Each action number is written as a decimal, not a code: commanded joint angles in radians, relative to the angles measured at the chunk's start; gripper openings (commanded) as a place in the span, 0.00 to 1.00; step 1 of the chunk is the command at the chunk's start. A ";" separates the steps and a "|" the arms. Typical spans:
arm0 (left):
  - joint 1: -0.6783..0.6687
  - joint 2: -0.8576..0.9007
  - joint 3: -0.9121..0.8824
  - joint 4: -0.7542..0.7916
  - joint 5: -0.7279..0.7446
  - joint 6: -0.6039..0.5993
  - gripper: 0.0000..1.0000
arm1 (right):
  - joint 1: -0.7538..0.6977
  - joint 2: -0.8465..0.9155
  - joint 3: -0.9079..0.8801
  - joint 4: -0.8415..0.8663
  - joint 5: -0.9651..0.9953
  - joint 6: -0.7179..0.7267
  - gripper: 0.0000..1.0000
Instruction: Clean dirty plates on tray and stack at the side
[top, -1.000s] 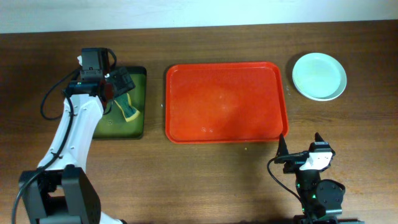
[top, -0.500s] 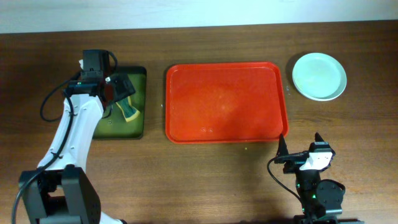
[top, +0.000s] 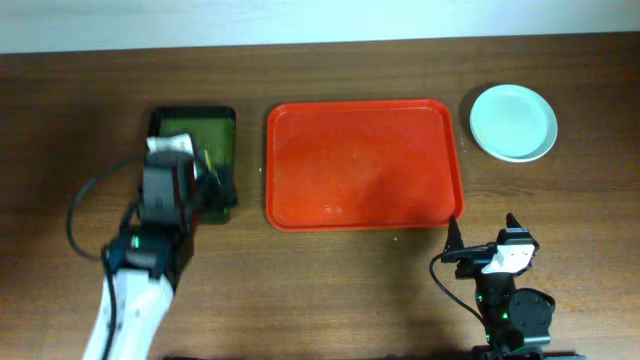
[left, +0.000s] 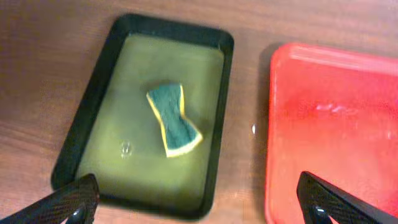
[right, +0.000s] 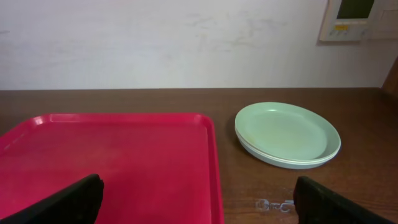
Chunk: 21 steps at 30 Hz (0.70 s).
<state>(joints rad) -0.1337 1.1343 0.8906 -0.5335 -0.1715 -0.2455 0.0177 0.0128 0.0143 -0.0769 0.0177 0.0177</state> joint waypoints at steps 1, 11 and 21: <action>-0.003 -0.101 -0.150 -0.004 -0.011 0.031 0.99 | 0.008 -0.007 -0.009 -0.004 -0.006 -0.006 0.98; 0.000 -0.855 -0.667 0.241 0.048 0.201 1.00 | 0.008 -0.007 -0.009 -0.004 -0.006 -0.006 0.98; 0.151 -1.130 -0.882 0.521 0.254 0.393 1.00 | 0.008 -0.007 -0.009 -0.004 -0.006 -0.006 0.98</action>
<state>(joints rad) -0.0139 0.0223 0.0235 0.0013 0.0509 0.1062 0.0196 0.0120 0.0143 -0.0772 0.0170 0.0181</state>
